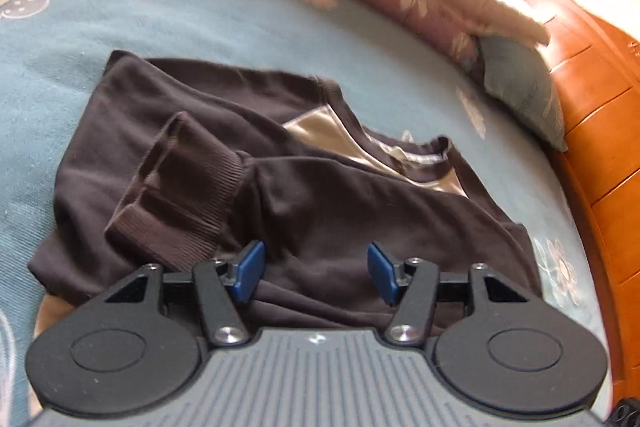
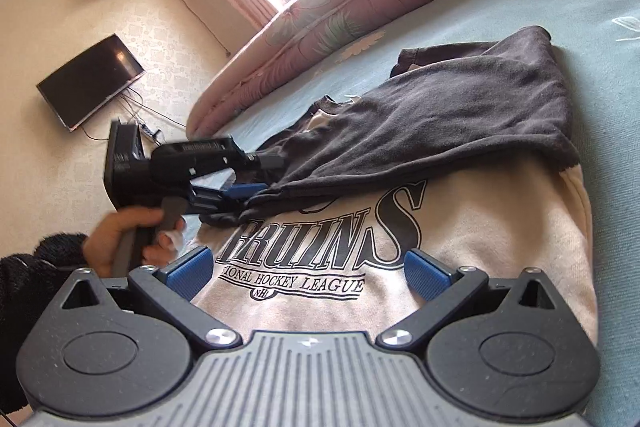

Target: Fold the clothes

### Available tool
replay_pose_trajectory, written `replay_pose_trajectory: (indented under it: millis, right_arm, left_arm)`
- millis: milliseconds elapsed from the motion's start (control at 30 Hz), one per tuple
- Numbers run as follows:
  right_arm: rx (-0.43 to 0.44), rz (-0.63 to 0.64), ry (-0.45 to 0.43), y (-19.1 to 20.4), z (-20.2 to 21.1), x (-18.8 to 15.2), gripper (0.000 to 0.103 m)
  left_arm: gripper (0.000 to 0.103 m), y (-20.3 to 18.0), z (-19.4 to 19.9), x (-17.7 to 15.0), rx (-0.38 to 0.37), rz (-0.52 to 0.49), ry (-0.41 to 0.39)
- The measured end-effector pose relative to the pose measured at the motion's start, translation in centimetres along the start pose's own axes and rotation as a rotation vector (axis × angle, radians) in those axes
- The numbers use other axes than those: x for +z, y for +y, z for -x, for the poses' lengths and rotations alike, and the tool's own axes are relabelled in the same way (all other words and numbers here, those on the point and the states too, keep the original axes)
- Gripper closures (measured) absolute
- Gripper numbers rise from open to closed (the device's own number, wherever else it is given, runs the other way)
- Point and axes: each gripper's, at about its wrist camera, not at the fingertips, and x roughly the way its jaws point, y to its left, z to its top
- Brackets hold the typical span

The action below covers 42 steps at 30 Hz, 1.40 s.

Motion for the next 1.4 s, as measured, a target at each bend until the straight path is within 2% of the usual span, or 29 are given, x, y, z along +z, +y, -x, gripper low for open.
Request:
replay_pose_trajectory:
  millis: [100, 167, 200, 300, 400, 500, 533, 567, 633, 667, 733, 767, 800, 900, 1000, 1067, 1233, 1300, 1367, 1400]
  right_arm:
    - [-0.079, 0.071, -0.029, 2.3, 1.5, 1.8, 0.000]
    - [-0.108, 0.170, -0.035, 3.9, 1.9, 4.3, 0.000]
    - [-0.137, 0.214, -0.011, 4.2, 1.1, 5.6, 0.000]
    - [-0.211, 0.336, 0.047, 4.4, -1.9, 9.3, 0.000]
    - [-0.232, 0.300, 0.104, 1.5, -5.7, 11.2, 0.000]
    - [-0.279, 0.269, 0.203, -1.8, -8.0, 10.6, 0.000]
    - [-0.284, 0.289, 0.187, -2.3, -7.5, 10.0, 0.000]
    - [-0.288, 0.308, 0.171, -2.8, -6.9, 9.3, 0.000]
    - [-0.267, 0.269, 0.156, -3.4, -5.2, 8.8, 0.000]
    - [-0.301, 0.262, 0.159, -3.2, -4.6, 8.8, 0.000]
    - [-0.365, 0.255, 0.172, -2.9, -3.6, 8.7, 0.000]
    - [-0.365, 0.261, 0.163, -2.5, -2.8, 8.7, 0.000]
    - [-0.343, 0.277, 0.146, -2.0, -2.1, 8.7, 0.000]
    - [-0.284, 0.313, 0.117, -1.3, -2.0, 8.8, 0.000]
    - [-0.285, 0.258, 0.185, -2.8, -4.1, 8.4, 0.000]
    - [-0.286, 0.282, 0.178, -3.0, -4.4, 7.6, 0.000]
    - [-0.301, 0.365, 0.176, -2.1, -4.1, 6.7, 0.000]
    - [-0.332, 0.376, 0.184, -1.0, -3.6, 6.8, 0.000]
    - [-0.349, 0.409, 0.154, -0.2, -3.2, 6.7, 0.000]
    - [-0.356, 0.419, 0.148, 0.0, -3.1, 6.6, 0.000]
  left_arm:
    - [0.039, -2.6, 1.1, 1.5, -0.049, -0.090, 0.042]
    - [0.037, -4.6, 1.4, 2.3, -0.084, -0.145, 0.057]
    - [0.037, -5.5, 1.4, 2.6, -0.108, -0.163, 0.063]
    - [0.036, -7.1, 0.6, 3.3, -0.176, -0.150, 0.076]
    - [0.036, -8.0, -1.7, 3.6, -0.273, -0.088, 0.134]
    - [0.034, -8.3, -4.1, 3.0, -0.326, -0.057, 0.182]
    - [0.034, -8.4, -5.0, 2.8, -0.339, -0.046, 0.198]
    - [0.034, -8.2, -6.1, 2.6, -0.320, -0.037, 0.209]
    - [0.034, -7.5, -8.4, 2.2, -0.263, -0.014, 0.235]
    - [0.035, -7.1, -9.4, 2.0, -0.234, 0.002, 0.246]
    - [0.034, -6.6, -9.5, 2.2, -0.268, 0.060, 0.235]
    - [0.034, -7.0, -9.3, 2.5, -0.276, 0.062, 0.248]
    - [0.034, -7.4, -9.1, 2.8, -0.288, 0.063, 0.259]
    - [0.033, -9.9, -8.9, 3.3, -0.385, 0.060, 0.263]
    - [0.030, -12.9, -10.2, 3.0, -0.479, 0.050, 0.289]
    - [0.030, -14.4, -11.9, 2.3, -0.458, 0.033, 0.308]
    - [0.031, -14.8, -13.1, 2.0, -0.360, -0.009, 0.261]
    - [0.031, -15.0, -13.5, 2.0, -0.324, -0.025, 0.246]
    - [0.030, -16.1, -13.2, 2.6, -0.337, -0.040, 0.286]
    - [0.030, -16.5, -13.0, 2.8, -0.366, -0.039, 0.302]
